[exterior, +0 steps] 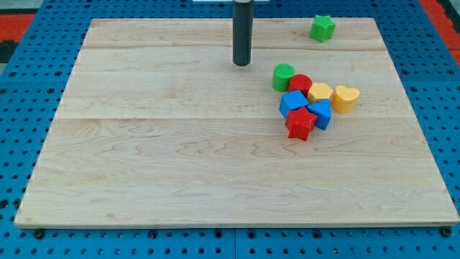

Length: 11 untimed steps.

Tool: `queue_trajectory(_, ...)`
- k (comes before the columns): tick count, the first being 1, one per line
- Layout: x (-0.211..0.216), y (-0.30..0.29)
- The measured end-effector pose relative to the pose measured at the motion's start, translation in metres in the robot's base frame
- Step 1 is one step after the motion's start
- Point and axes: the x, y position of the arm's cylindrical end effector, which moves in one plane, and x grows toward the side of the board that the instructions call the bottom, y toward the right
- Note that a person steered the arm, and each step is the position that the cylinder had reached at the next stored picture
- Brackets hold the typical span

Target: Push the green star top left to the green circle

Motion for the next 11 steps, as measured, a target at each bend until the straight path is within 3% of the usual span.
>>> queue_trajectory(1, -0.028, 0.024)
queue_trajectory(3, -0.031, 0.164)
queue_trajectory(8, -0.108, 0.211)
queue_trajectory(11, -0.066, 0.072)
